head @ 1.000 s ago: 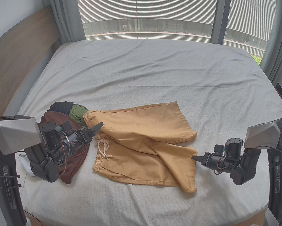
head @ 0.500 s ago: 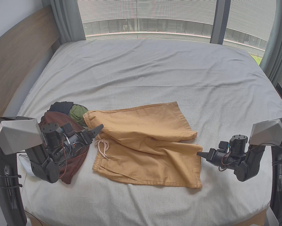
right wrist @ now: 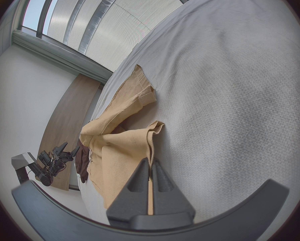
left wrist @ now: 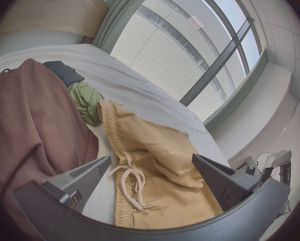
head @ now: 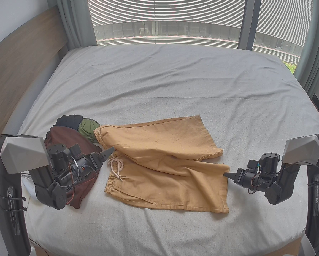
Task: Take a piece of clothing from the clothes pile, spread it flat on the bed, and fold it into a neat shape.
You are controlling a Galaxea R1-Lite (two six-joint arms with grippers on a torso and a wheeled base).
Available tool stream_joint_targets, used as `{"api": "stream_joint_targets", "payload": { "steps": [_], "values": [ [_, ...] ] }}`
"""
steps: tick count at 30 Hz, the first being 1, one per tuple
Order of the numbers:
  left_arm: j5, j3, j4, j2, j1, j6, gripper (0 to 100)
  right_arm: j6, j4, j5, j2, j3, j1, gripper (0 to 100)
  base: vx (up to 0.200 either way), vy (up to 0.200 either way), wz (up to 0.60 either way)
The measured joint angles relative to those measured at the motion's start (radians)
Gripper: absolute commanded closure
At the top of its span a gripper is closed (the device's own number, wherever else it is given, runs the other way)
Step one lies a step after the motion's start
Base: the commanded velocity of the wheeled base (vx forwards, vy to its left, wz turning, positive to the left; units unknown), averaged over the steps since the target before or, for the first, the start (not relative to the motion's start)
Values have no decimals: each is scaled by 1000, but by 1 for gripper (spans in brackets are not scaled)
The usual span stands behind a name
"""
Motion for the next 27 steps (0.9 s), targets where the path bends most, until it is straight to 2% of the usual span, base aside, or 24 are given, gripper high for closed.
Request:
{"api": "stream_joint_targets", "payload": {
  "steps": [1,2,9,17,27],
  "values": [
    [-5,4,0,3,0,0,0,-1,0,0,0,1,0,100,0,0,0],
    [-6,7,1,4,0,0,0,-2,0,0,1,2,1,0,0,0,0],
    [-17,64,0,9,13,14,0,-10,-6,0,-9,14,1,0,0,0,0],
    [-74,173,-1,18,55,111,0,-7,-11,31,-72,32,-21,0,0,0,0],
    [-83,210,-1,57,75,108,0,-6,-16,39,-108,33,-35,0,0,0,0]
  ]
}}
